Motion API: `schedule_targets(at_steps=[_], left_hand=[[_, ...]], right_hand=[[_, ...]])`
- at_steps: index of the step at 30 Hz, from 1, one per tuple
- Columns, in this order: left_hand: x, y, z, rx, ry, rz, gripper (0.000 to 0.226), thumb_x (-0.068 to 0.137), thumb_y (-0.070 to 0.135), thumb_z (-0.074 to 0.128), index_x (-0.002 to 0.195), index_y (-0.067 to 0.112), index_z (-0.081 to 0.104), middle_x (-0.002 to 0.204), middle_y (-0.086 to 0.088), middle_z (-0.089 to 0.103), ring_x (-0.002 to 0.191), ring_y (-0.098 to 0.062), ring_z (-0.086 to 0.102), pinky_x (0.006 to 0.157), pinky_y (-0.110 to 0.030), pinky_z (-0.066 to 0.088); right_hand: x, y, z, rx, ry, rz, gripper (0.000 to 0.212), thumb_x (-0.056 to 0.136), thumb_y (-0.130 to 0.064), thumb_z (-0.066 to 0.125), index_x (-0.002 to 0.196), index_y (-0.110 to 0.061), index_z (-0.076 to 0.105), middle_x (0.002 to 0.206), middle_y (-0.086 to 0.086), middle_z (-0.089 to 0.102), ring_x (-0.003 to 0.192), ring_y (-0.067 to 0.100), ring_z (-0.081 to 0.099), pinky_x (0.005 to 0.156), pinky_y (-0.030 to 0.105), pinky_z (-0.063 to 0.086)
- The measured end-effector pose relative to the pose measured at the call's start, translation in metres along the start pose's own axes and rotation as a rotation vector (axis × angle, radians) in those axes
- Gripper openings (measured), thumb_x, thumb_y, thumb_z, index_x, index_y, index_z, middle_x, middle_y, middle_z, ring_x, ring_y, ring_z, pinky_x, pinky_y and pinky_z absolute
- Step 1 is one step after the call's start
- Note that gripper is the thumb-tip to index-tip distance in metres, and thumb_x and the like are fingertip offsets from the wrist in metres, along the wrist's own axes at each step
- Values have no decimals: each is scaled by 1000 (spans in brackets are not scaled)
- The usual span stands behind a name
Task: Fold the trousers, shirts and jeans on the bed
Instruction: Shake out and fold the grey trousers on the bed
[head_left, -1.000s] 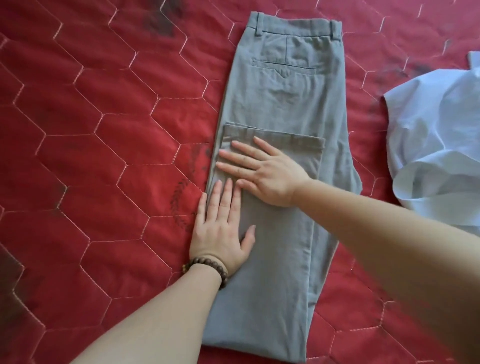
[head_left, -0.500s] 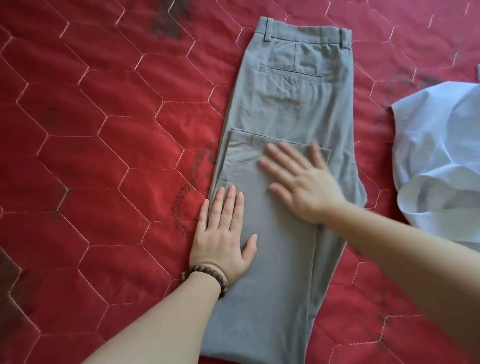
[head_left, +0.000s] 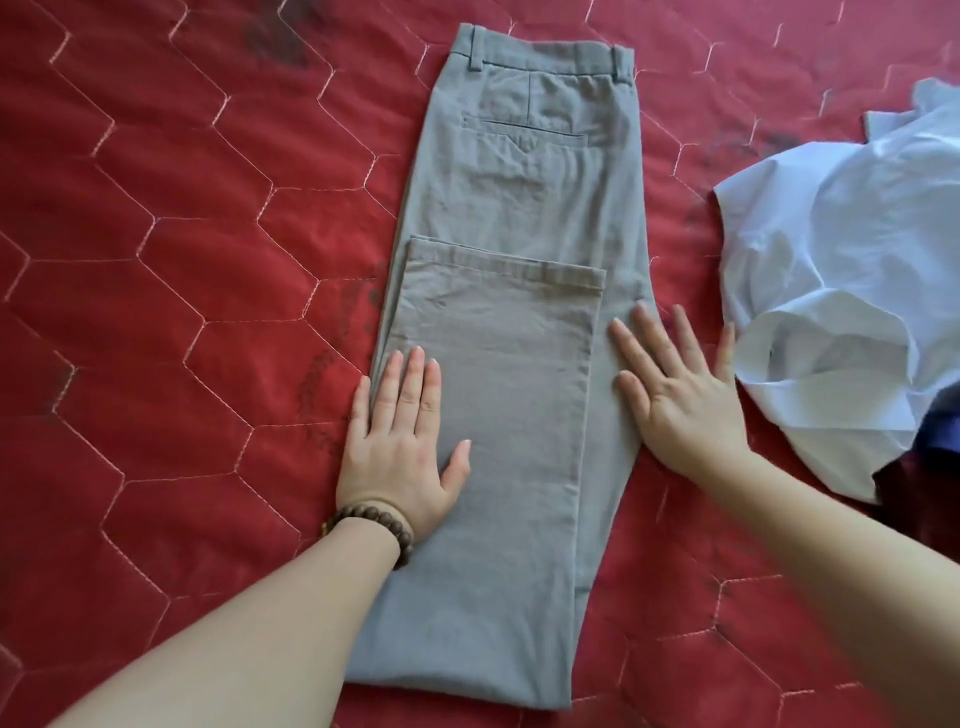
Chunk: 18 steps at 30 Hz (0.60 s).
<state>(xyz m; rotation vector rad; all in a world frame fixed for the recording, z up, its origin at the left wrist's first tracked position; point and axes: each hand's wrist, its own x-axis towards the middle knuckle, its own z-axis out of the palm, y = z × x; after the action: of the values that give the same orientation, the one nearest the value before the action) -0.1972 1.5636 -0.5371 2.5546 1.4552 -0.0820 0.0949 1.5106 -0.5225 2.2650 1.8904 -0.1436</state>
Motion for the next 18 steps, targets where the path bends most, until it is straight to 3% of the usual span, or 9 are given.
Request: schedule_targets(at_steps=[2, 5, 7, 9, 12, 14, 16, 18], left_hand=[[0, 1, -3, -1, 6, 6, 81, 86, 54, 30, 150, 6, 21, 159, -11, 15, 147, -25, 12, 117, -51, 15], [-1, -1, -13, -152, -22, 34, 78, 86, 56, 22, 150, 12, 16, 158, -3, 8, 148, -19, 5, 120, -44, 5], [2, -12, -26, -509, -24, 8, 62, 92, 46, 26, 146, 16, 31, 155, 2, 18, 146, -12, 11, 119, -31, 2], [1, -39, -38, -649, 27, 25, 49, 93, 22, 35, 140, 13, 45, 149, -4, 37, 142, -10, 25, 118, -24, 10], [6, -82, -56, -237, 76, 275, 69, 75, -12, 47, 140, 10, 46, 147, -10, 41, 142, -25, 27, 117, -45, 17], [13, -93, -59, 63, 48, 494, 70, 73, -13, 52, 138, 11, 49, 147, -12, 41, 138, -37, 32, 111, -57, 26], [23, -91, -57, 180, 37, 678, 62, 78, -6, 43, 136, 13, 52, 146, -13, 42, 134, -40, 37, 108, -58, 31], [32, -81, -56, 227, 2, 784, 66, 76, -5, 42, 138, 16, 50, 148, -12, 40, 136, -38, 35, 110, -55, 29]], right_hand=[[4, 21, -7, -25, -39, 48, 52, 97, -53, 9, 147, -48, -6, 161, -3, 7, 148, 18, 0, 115, 57, -9], [-6, 11, -18, -15, 65, -98, 54, 100, -44, 22, 151, -37, 8, 161, 2, 10, 148, 20, 7, 116, 58, 0], [-23, 9, -21, 22, 140, -158, 56, 98, -34, 29, 152, -32, 15, 160, 3, 9, 148, 23, 11, 116, 58, 6], [-48, 12, -20, 17, 144, -198, 62, 93, -28, 34, 152, -28, 16, 160, 6, 12, 147, 25, 13, 116, 59, 12], [-77, 12, -14, -60, 90, -268, 74, 83, -18, 43, 151, -27, 17, 158, 7, 20, 146, 26, 18, 114, 61, 16], [-82, 7, -13, -84, 61, -325, 74, 83, -16, 44, 151, -27, 16, 157, 7, 24, 144, 28, 25, 113, 61, 18], [-73, -6, -14, -90, 49, -410, 75, 83, -10, 49, 151, -26, 22, 156, 5, 26, 143, 28, 27, 113, 61, 20], [-60, -25, -16, -106, 40, -514, 76, 79, -4, 39, 150, -25, 25, 156, 5, 26, 143, 27, 25, 113, 58, 20]])
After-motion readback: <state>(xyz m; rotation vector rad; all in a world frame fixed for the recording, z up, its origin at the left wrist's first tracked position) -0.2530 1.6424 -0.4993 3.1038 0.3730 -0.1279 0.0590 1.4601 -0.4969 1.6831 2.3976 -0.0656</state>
